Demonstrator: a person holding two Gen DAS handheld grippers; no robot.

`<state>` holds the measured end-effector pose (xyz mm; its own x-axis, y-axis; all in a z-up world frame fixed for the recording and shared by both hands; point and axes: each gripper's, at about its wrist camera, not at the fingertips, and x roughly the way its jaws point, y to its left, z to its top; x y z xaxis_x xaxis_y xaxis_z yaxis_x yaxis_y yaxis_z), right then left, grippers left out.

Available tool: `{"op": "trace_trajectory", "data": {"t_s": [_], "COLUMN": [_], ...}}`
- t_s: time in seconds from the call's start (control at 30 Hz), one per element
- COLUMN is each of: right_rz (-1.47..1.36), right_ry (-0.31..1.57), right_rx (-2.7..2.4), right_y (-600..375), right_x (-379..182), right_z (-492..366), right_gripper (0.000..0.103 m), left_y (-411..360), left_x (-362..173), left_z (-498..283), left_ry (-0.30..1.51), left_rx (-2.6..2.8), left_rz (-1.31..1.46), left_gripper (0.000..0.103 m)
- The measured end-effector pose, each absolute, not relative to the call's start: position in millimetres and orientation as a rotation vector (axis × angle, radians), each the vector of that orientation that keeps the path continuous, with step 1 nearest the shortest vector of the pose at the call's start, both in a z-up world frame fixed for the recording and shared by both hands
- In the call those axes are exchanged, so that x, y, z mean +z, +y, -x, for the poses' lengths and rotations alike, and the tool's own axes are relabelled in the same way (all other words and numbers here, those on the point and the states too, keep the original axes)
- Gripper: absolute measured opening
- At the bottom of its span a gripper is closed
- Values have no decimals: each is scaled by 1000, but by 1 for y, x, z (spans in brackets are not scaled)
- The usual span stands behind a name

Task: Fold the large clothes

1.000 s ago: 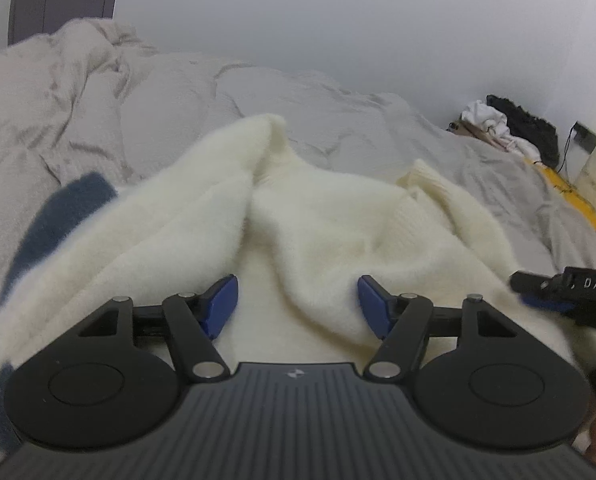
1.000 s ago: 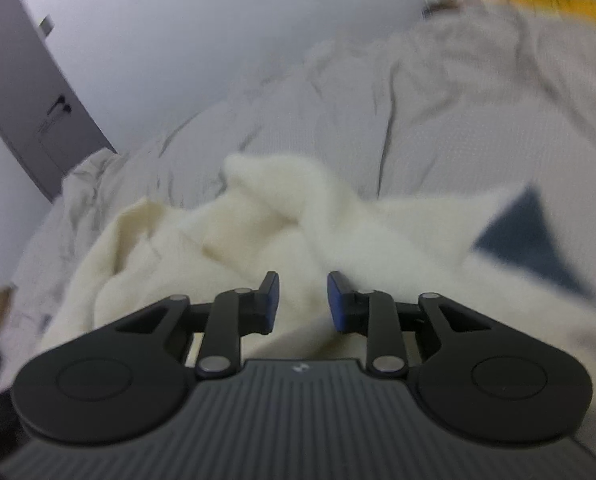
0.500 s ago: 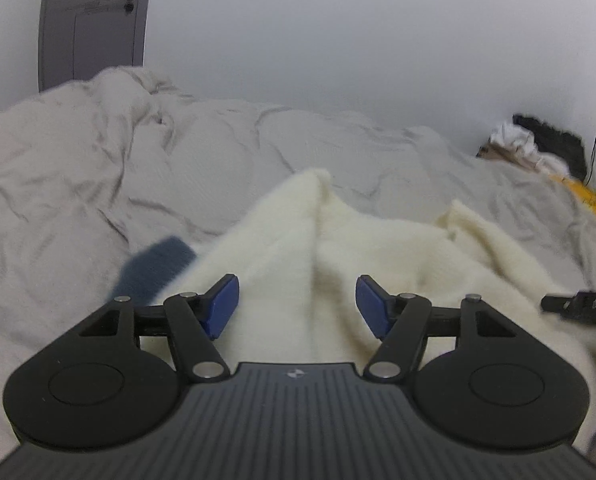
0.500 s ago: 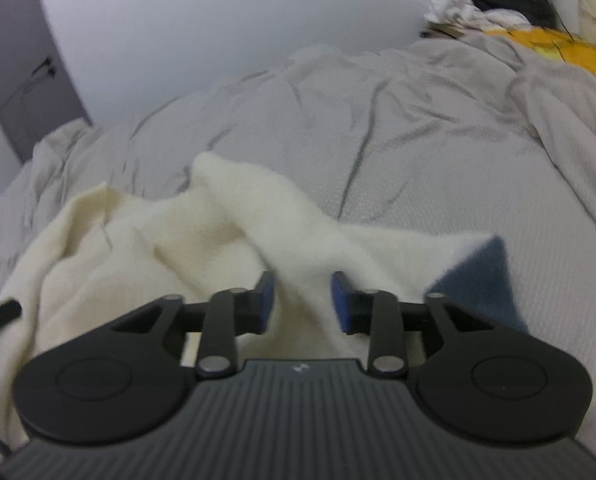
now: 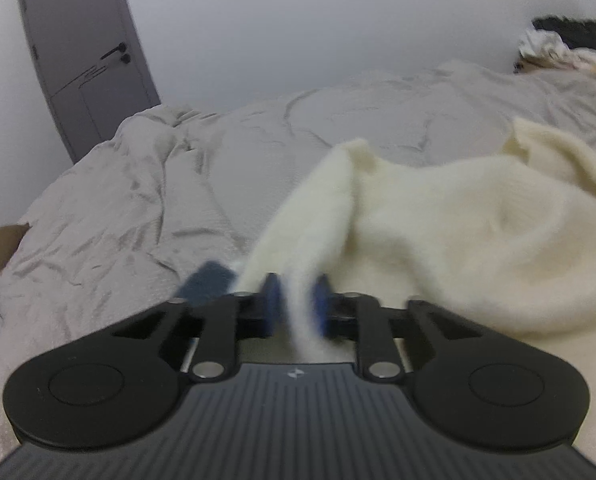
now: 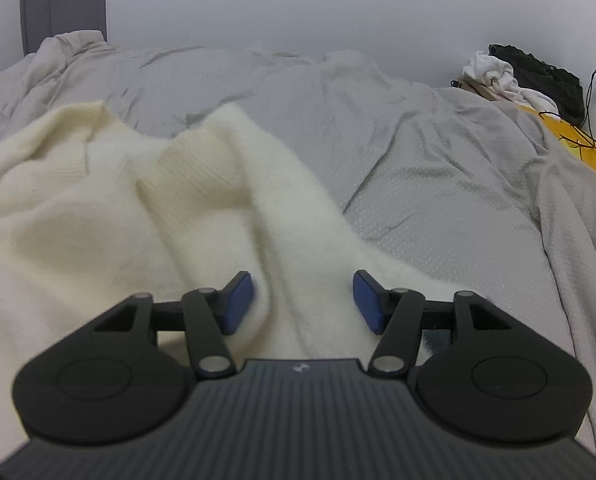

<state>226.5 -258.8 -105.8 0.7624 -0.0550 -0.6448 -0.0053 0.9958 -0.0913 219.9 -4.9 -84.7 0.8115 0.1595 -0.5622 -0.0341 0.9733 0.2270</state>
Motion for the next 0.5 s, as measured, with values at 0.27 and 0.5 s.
{"op": "trace_trajectory", "data": {"t_s": [0.27,0.5], "right_rz": [16,-37], "right_ry": [643,408], "right_rx": [-94,-99], "right_y": [-280,-298], "right_x": [-93,-31], "right_z": [-217,-161], "right_gripper": [9,8], "left_y": [34,62], "left_x": [-48,-19], "left_z": [-188,-140], "left_ry": [515,464], "left_rx": [139,139], "left_rz": [-16,120], "left_gripper": [7,6]}}
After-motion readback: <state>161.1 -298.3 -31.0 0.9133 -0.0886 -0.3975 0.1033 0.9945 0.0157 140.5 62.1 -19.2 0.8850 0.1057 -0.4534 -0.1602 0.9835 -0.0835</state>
